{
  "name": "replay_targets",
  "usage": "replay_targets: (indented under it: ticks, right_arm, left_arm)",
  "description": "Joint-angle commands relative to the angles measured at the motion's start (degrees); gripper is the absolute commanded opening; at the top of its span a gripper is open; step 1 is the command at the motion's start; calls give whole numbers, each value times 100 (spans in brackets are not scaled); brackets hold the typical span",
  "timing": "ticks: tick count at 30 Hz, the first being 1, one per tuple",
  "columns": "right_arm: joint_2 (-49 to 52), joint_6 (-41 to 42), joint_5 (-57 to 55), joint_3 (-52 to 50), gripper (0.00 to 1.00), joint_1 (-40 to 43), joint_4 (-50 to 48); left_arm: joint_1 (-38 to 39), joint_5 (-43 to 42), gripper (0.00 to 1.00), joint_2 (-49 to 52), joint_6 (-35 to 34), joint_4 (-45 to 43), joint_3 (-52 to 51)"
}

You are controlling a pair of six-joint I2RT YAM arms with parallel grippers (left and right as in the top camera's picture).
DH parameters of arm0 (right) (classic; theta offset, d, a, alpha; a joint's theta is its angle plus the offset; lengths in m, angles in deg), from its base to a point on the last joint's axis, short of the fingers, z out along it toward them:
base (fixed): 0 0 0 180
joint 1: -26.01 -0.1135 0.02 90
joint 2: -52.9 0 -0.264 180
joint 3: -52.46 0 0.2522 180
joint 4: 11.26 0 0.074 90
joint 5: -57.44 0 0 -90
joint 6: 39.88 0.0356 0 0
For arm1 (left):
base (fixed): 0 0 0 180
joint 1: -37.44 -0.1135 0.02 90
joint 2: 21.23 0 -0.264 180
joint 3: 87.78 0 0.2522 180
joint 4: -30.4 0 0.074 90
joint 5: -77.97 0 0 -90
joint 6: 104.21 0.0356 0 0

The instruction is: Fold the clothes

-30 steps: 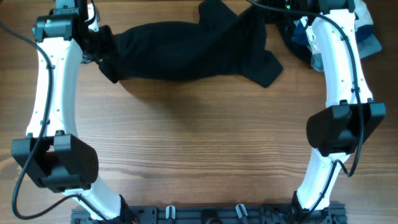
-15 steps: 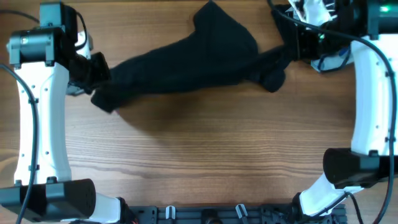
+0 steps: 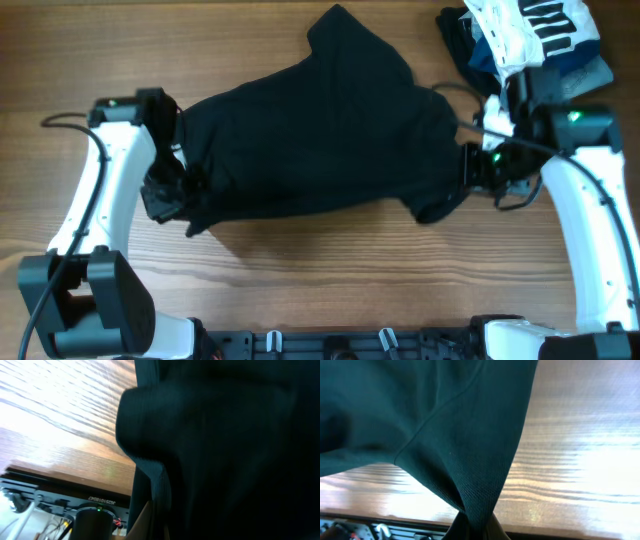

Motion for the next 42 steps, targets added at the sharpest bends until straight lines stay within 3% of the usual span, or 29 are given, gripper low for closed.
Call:
replay_targets:
  ticks: [1, 8, 17, 28, 33, 38, 42]
  right_arm:
    - [118, 295, -175, -704, 4, 33, -400]
    - [188, 177, -146, -721, 4, 33, -1480]
    - [579, -131, 702, -568, 4, 31, -3832]
    - [1410, -439, 1268, -544, 4, -164, -5928]
    - [1742, -442, 1266, -544, 4, -323, -6155]
    - [1989, -505, 1241, -546, 4, -328, -6144]
    - [1989, -503, 1237, -544, 4, -326, -6242]
  left_arm:
    - [149, -205, 4, -219, -424, -179, -660]
    - [686, -229, 4, -369, -1283, -686, -1429]
    - [1167, 249, 4, -382, -2332, -1217, -1624]
    - [1167, 1108, 4, -422, -2800, -1316, -1672]
    - [1167, 1318, 4, -415, -2881, -1661, -1871]
    - [1137, 2044, 4, -407, -2903, -2162, -1934]
    - [743, 2179, 4, -402, -2918, -2411, -1934]
